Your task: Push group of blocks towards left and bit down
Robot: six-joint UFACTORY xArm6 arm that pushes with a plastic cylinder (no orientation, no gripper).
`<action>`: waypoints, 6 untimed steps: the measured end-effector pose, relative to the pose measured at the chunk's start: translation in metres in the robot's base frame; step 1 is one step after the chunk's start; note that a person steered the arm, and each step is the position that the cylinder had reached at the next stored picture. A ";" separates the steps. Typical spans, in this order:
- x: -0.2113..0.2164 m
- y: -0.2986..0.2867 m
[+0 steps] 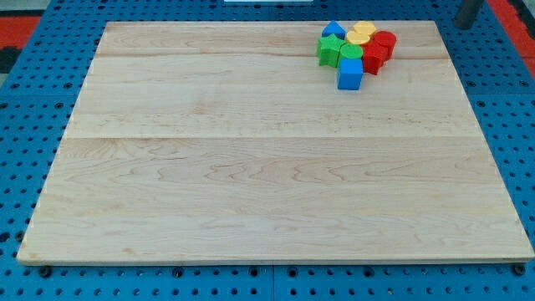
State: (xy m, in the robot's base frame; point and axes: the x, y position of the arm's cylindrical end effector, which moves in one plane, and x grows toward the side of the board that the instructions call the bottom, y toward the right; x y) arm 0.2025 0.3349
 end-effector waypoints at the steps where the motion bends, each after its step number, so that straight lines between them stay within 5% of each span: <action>1: 0.000 0.000; 4: 0.017 -0.023; 6: 0.036 -0.150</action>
